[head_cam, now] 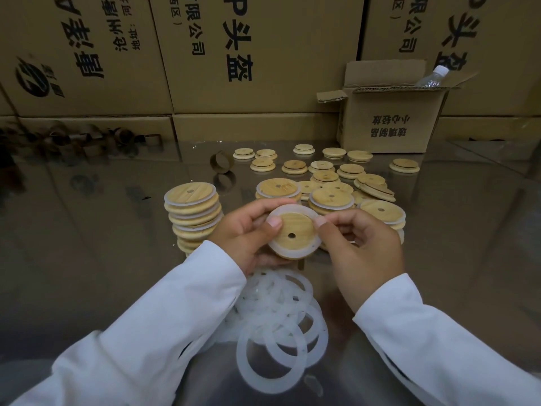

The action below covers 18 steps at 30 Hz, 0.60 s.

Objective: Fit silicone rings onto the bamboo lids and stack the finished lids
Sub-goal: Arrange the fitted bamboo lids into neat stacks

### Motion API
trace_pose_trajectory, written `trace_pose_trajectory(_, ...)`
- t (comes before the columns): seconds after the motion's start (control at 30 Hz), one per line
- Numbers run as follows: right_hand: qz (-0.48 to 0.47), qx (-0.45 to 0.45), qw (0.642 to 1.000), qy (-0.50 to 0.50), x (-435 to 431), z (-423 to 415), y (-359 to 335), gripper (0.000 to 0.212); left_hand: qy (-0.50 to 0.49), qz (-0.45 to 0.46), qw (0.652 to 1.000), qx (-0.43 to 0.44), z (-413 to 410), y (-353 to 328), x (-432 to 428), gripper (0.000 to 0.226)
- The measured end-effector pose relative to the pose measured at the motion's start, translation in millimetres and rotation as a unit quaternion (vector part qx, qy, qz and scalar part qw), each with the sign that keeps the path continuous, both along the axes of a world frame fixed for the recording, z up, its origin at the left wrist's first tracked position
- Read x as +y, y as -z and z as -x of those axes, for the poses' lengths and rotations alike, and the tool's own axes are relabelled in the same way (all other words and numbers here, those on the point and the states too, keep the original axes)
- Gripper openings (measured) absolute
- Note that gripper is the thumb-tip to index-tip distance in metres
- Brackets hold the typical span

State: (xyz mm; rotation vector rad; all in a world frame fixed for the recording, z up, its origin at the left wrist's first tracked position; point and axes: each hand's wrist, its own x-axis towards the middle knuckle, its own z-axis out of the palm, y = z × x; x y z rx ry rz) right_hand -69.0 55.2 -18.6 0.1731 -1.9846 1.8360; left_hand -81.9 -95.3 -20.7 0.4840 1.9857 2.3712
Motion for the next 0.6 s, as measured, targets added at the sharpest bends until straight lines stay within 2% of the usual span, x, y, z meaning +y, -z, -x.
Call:
trace_pose_trajectory(0.23, -0.020, 0.006, 1.000, -0.016, 0.1, 1.4, 1.0, 0.016, -0.022, -0.013, 0.999, 0.036, 2.5, -0.2, -2.1, 0.029)
trace_pose_trajectory(0.47, -0.017, -0.009, 0.999, -0.040, 0.6, 1.7, 1.2, 0.010, -0.030, -0.044, 0.999, 0.008, 1.7, 0.0, 0.6, 0.026)
trace_pose_trajectory(0.6, -0.009, -0.033, 0.999, -0.030, -4.8, 1.3, 7.0, 0.018, -0.055, -0.090, 0.994, -0.022, 3.2, -1.8, 3.2, 0.022)
